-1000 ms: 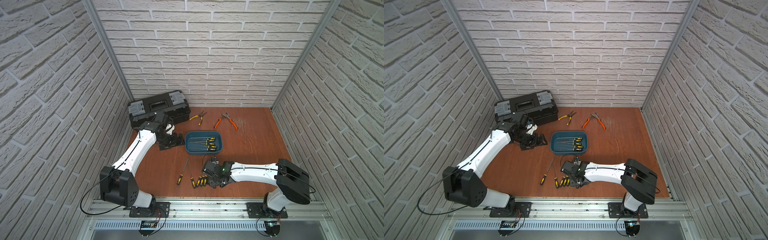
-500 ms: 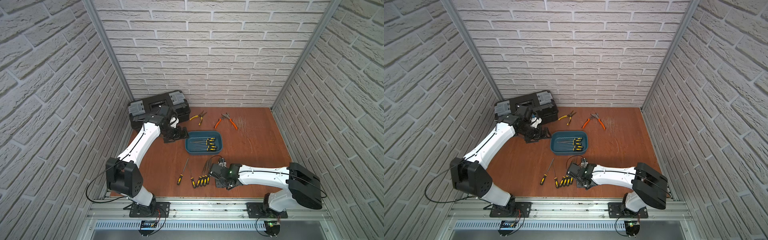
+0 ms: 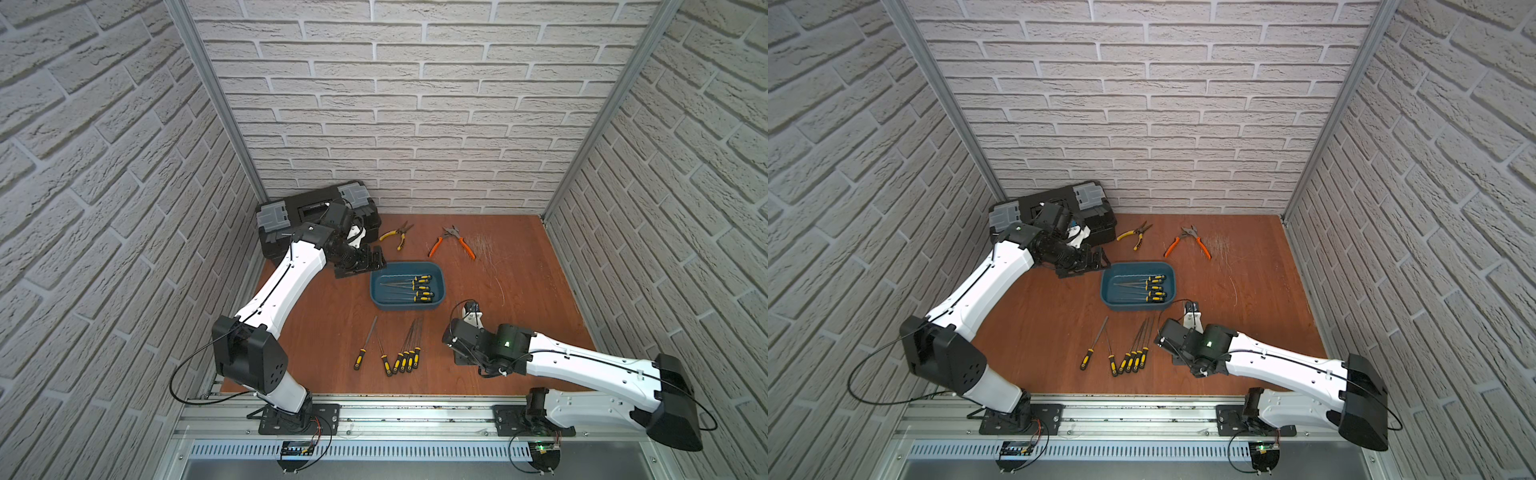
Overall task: Put the file tool into the storage box
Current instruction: Pick up the file tool from the center of the board.
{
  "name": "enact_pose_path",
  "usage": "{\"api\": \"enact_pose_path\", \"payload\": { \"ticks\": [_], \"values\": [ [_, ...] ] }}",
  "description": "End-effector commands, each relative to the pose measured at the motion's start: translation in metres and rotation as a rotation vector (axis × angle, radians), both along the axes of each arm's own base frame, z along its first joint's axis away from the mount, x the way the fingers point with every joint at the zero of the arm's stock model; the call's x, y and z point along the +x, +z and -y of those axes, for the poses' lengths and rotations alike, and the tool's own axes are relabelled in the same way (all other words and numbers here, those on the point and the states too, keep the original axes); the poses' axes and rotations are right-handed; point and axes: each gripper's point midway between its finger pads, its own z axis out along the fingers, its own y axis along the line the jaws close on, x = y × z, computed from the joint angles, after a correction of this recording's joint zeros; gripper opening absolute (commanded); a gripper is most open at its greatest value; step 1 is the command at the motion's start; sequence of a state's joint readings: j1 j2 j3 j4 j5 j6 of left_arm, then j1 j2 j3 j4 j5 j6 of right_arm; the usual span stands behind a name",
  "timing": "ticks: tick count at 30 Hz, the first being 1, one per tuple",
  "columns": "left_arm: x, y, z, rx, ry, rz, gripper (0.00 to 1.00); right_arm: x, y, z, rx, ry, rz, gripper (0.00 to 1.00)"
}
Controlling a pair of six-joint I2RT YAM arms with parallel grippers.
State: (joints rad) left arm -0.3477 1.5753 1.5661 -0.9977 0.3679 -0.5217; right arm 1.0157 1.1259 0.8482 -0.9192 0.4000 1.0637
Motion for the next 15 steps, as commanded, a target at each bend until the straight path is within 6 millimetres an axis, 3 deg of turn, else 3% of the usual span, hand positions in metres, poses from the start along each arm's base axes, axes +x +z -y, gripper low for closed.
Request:
{"api": "enact_pose_path", "payload": {
  "ticks": [1,5,9,12,15],
  "values": [
    [0.008,0.015,-0.006,-0.045,0.056,0.025,0.98,0.015,0.030,0.016,-0.037,0.043,0.070,0.12],
    [0.017,0.017,-0.015,-0.063,0.112,0.028,0.98,0.033,0.055,0.013,-0.001,0.125,0.096,0.13],
    [0.020,0.005,-0.023,-0.026,0.149,0.000,0.98,0.063,0.076,-0.003,0.091,0.245,0.116,0.14],
    [0.023,-0.001,-0.021,-0.033,0.163,-0.025,0.98,0.087,0.086,-0.012,0.105,0.337,0.106,0.13],
    [0.031,0.004,-0.018,-0.030,0.164,-0.014,0.98,0.109,0.088,-0.027,0.111,0.434,0.071,0.12]
  ]
}}
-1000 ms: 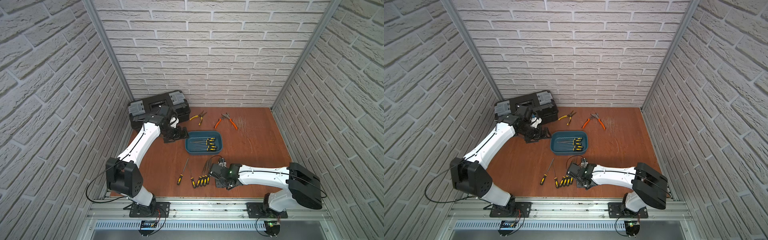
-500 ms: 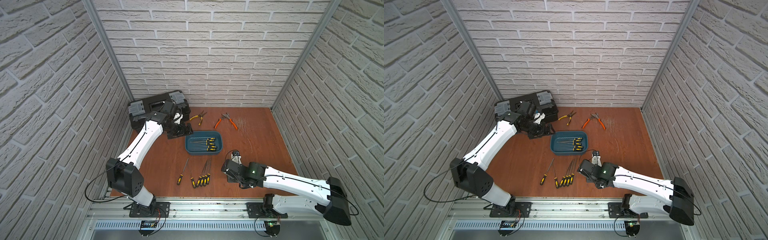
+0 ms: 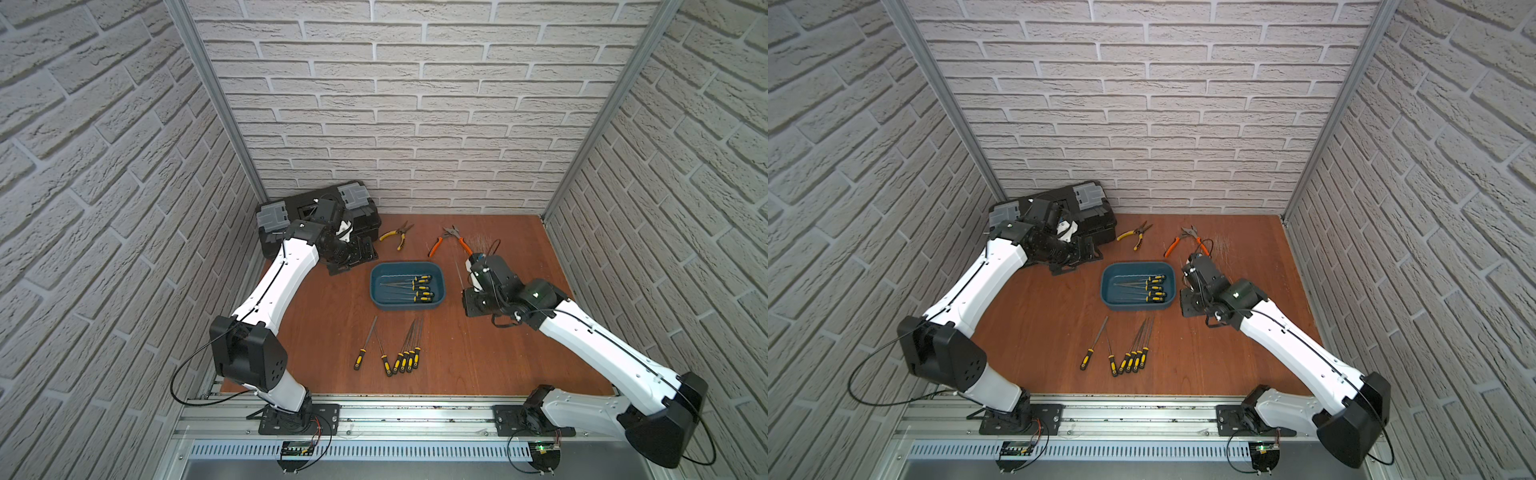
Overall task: Put the file tool into the storage box
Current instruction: Pick up the file tool from the center of the board, then place the file tool in the storage box.
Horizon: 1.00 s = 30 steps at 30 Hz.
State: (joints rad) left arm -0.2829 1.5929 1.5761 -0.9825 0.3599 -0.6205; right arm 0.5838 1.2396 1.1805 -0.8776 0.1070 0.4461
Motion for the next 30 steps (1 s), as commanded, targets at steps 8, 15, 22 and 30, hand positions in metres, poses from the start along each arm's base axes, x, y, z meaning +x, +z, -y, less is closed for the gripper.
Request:
{"api": "enact_pose_path", "payload": {
  "ticks": [8,15,22,30],
  "values": [
    [0.023,0.029,-0.022,0.051,0.087,0.067,0.98,0.067,-0.001,-0.073,-0.023,0.450,-0.065,0.10],
    [0.012,0.032,-0.047,0.075,0.163,0.055,0.98,0.098,-0.031,-0.100,-0.083,0.601,-0.115,0.10],
    [0.011,0.029,-0.051,0.095,0.176,0.033,0.98,0.101,-0.082,-0.088,-0.297,0.745,-0.165,0.09],
    [0.021,0.023,-0.046,0.106,0.170,0.066,0.98,0.096,-0.112,-0.092,-0.378,0.831,-0.167,0.10]
  ]
}}
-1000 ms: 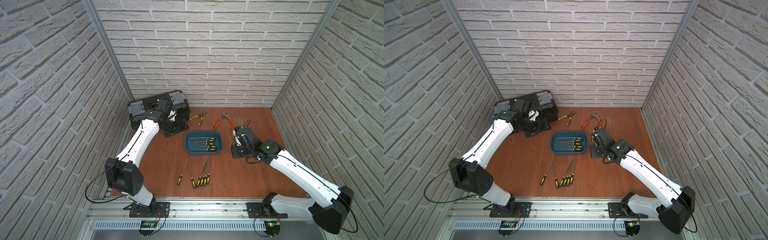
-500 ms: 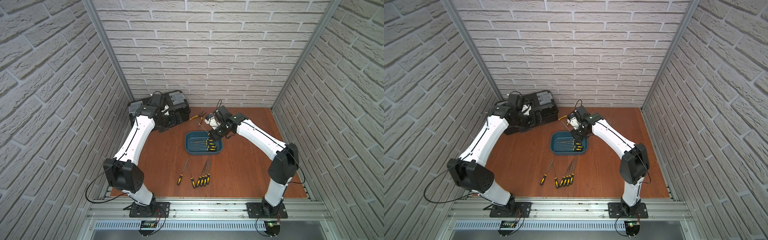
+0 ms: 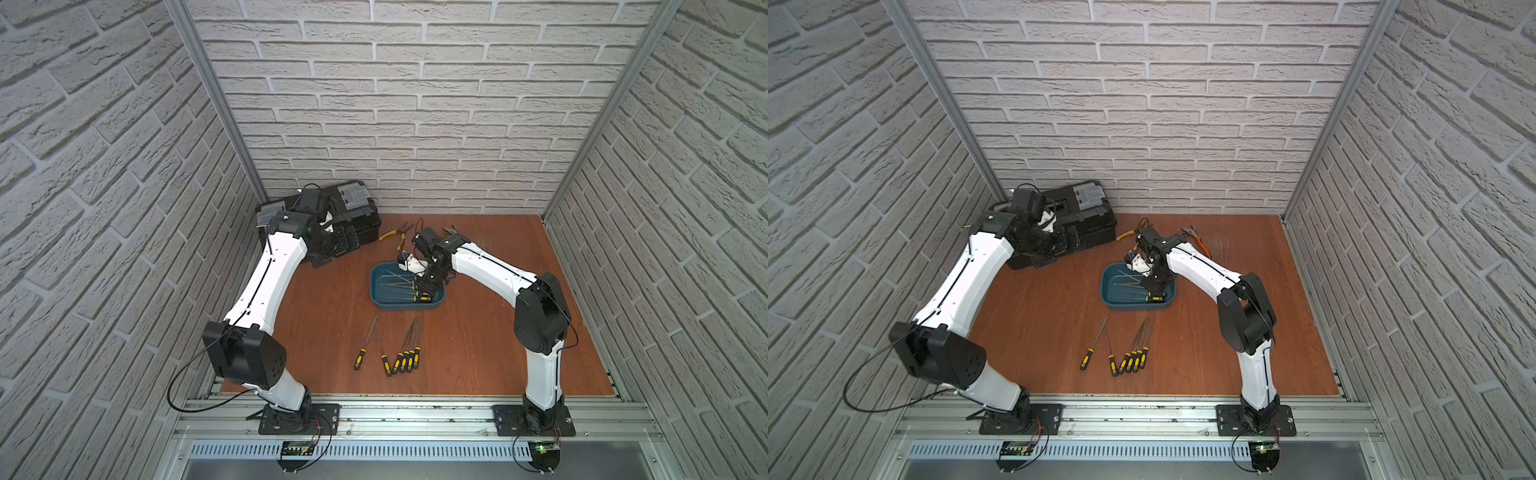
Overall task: Put the file tool into the storage box
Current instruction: Place the file tool in the storage box.
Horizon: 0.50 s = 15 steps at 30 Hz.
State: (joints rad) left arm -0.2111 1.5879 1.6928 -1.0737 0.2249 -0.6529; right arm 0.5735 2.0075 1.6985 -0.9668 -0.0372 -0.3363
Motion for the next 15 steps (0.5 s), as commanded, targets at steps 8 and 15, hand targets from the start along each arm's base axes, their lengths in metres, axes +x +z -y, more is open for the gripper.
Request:
{"api": "enact_pose_path", "payload": {
  "ticks": [8,15],
  "values": [
    [0.008,-0.010,0.008,0.007,-0.003,-0.002,0.98,0.008,-0.020,-0.011,-0.085,0.078,0.069,0.33],
    [0.002,-0.013,0.008,0.014,-0.037,-0.006,0.98,0.017,0.007,-0.007,-0.071,-0.039,0.147,0.79]
  ]
}}
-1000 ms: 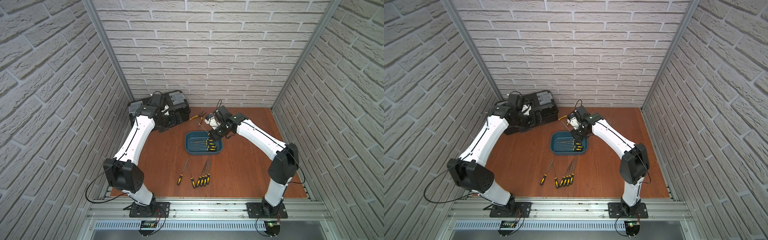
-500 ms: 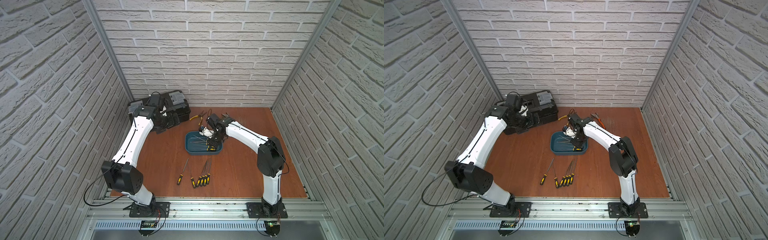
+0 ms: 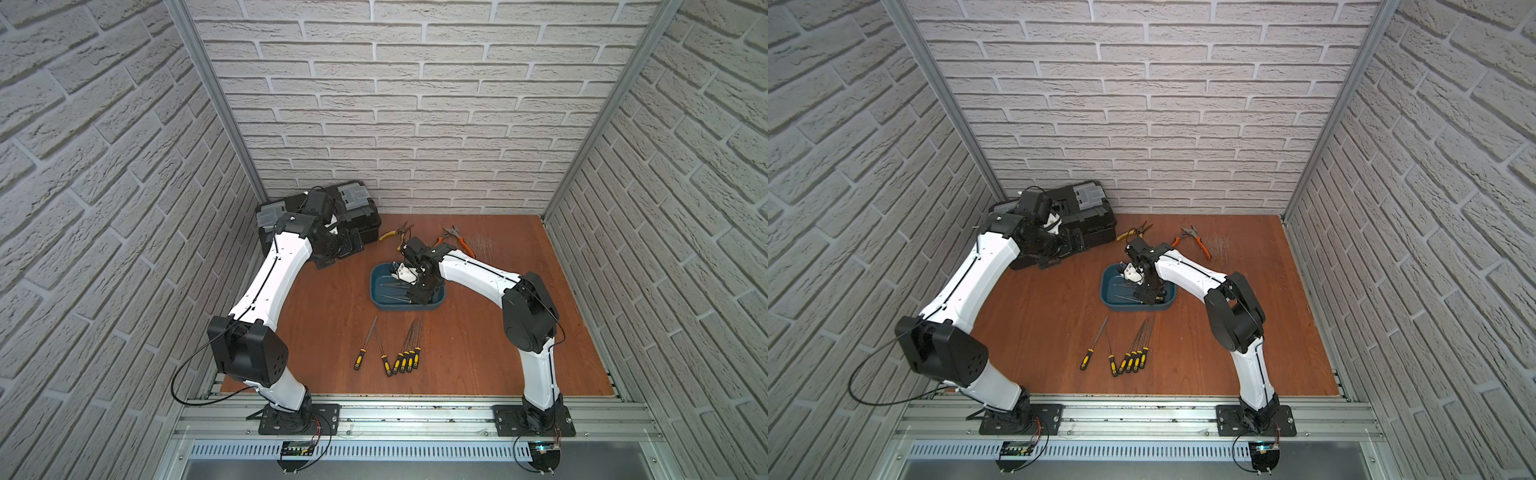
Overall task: Put the file tool into the storage box
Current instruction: Place the file tool in the storage box, then pick up the file tool from the center of the board.
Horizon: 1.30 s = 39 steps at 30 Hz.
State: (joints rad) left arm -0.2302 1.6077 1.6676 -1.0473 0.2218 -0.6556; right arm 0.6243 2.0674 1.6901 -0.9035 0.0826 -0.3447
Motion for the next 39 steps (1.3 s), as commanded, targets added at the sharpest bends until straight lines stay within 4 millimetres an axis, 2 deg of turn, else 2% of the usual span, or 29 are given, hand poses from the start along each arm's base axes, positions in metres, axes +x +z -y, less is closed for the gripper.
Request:
{"api": "enact_pose_path", "payload": {
  "ticks": [1,4,8,11,14,19,23,25,29,34,39],
  "values": [
    [-0.001,-0.002,0.001,0.014,-0.031,0.010,0.98,0.009,0.039,0.002,0.041,-0.096,0.103,0.80],
    [-0.002,-0.001,0.002,0.020,-0.064,0.017,0.98,0.007,0.074,0.006,0.096,-0.195,0.173,0.80],
    [0.000,0.005,0.004,0.022,-0.106,0.053,0.98,-0.001,0.115,0.016,0.213,-0.417,0.260,0.79],
    [0.004,0.005,0.006,0.008,-0.116,0.073,0.98,-0.015,0.133,0.027,0.341,-0.640,0.301,0.77],
    [0.010,0.000,0.007,-0.033,-0.102,0.075,0.98,-0.038,0.134,0.043,0.430,-0.848,0.339,0.77],
    [0.010,-0.019,0.008,-0.050,-0.108,0.048,0.98,-0.087,0.112,0.057,0.456,-1.009,0.341,0.75],
    [-0.001,-0.034,0.011,-0.067,-0.107,-0.011,0.98,-0.126,0.086,0.058,0.406,-1.065,0.277,0.74],
    [-0.009,-0.037,0.012,-0.060,-0.115,-0.014,0.98,-0.144,0.068,0.050,0.401,-1.069,0.215,0.73],
    [-0.026,-0.052,0.006,-0.022,-0.135,-0.049,0.98,-0.176,0.029,0.014,0.428,-1.011,0.049,0.69],
    [-0.039,-0.060,0.004,-0.015,-0.153,-0.080,0.98,-0.199,0.002,-0.011,0.345,-0.940,-0.030,0.68],
    [-0.041,-0.062,0.004,-0.020,-0.148,-0.089,0.98,-0.198,-0.014,-0.017,0.317,-0.951,-0.030,0.68]
  ]
}}
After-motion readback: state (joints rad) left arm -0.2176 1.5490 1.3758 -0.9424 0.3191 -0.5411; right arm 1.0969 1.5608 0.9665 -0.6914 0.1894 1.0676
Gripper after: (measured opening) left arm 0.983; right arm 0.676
